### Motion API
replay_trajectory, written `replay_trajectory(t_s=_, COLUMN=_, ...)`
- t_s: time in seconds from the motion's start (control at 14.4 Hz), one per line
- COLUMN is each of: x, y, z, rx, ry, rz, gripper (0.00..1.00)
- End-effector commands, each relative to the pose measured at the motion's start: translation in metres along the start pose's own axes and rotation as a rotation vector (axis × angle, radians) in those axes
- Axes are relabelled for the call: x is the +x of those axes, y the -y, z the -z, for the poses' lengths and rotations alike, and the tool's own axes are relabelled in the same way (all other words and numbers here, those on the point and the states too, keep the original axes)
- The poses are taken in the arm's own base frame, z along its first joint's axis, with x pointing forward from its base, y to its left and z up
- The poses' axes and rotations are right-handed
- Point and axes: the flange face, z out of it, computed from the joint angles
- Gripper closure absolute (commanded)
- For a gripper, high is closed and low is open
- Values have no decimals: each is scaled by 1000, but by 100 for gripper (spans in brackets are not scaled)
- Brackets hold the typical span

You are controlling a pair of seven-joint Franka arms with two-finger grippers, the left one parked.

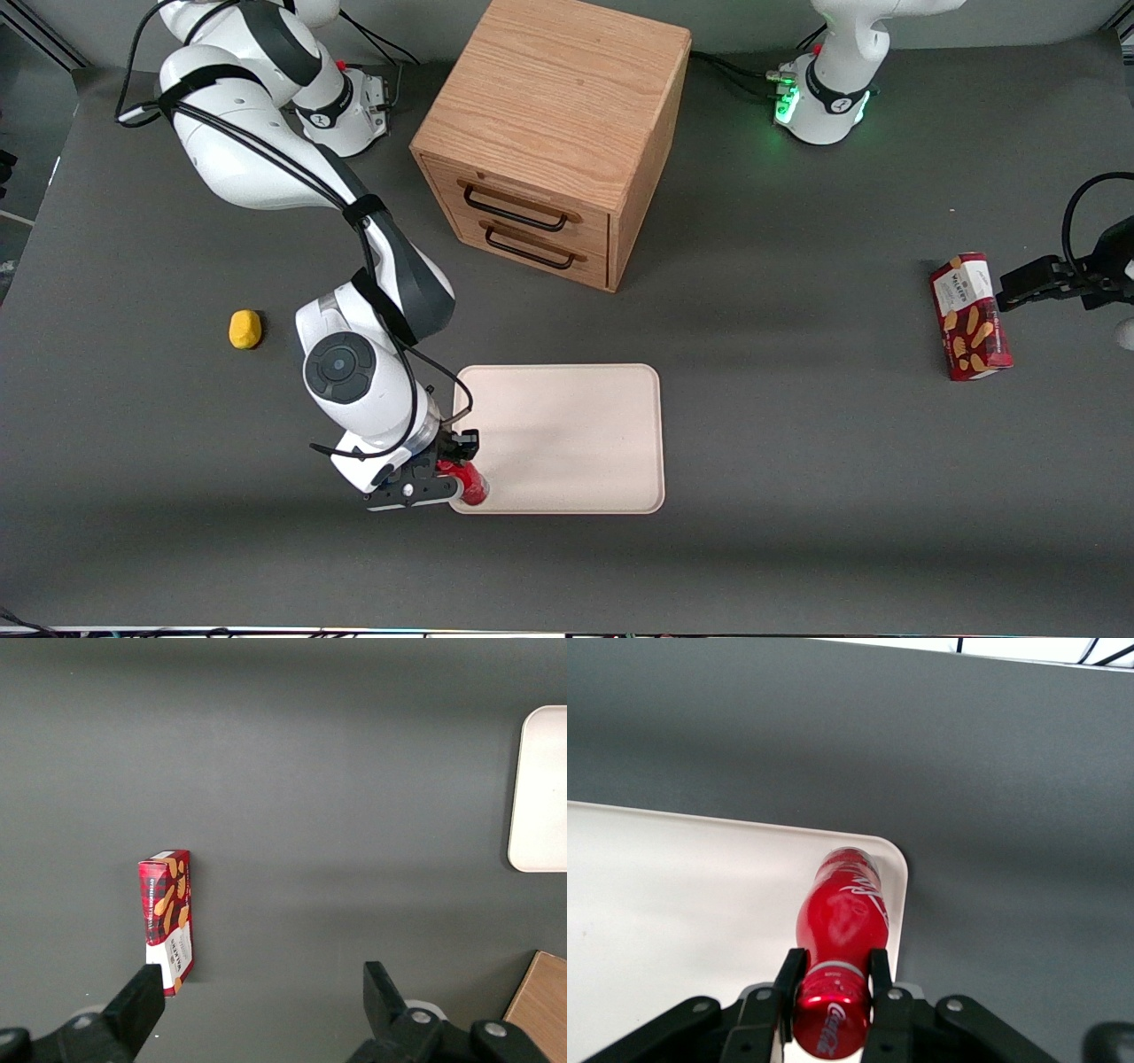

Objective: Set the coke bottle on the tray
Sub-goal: 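Lower the bottle onto the tray's edge and open the right gripper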

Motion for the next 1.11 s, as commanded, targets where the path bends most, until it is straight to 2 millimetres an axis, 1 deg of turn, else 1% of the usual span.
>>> replay_trajectory(t_s=0.0, x=-2, y=3, z=-1, rx=-4, ry=11, rz=3, gripper=92)
replay_trajectory(t_s=0.21, x=-4, y=3, z=-3, rx=12, ry=26, rz=-6, gripper=77)
replay_trajectory(t_s=0.28, x=-3, y=2, z=-2, rx=11, ry=25, rz=-7, gripper=68)
replay_trajectory(t_s=0.42, x=-4, y=4, z=-4, rx=12, ry=28, rz=-5, gripper=58)
replay_trajectory(t_s=0.49, x=-5, y=3, z=-5, rx=11, ry=31, rz=-8, gripper=50)
replay_trajectory(t_s=0.62, x=-10, y=4, z=-15, rx=5, ry=49, rz=-10, gripper=47)
replay_trajectory(t_s=0.69, x=-10, y=4, z=-16, rx=5, ry=51, rz=-9, gripper=47)
replay_trajectory(t_s=0.76, x=-10, y=3, z=-17, rx=5, ry=51, rz=-9, gripper=44)
replay_trajectory(t_s=0.83, x=-10, y=2, z=-18, rx=4, ry=52, rz=-10, gripper=26)
replay_trajectory(t_s=0.9, x=-9, y=2, z=-17, rx=6, ry=48, rz=-10, gripper=0)
replay_trajectory(t_s=1.04, x=-10, y=3, z=-18, rx=5, ry=48, rz=-20, gripper=0)
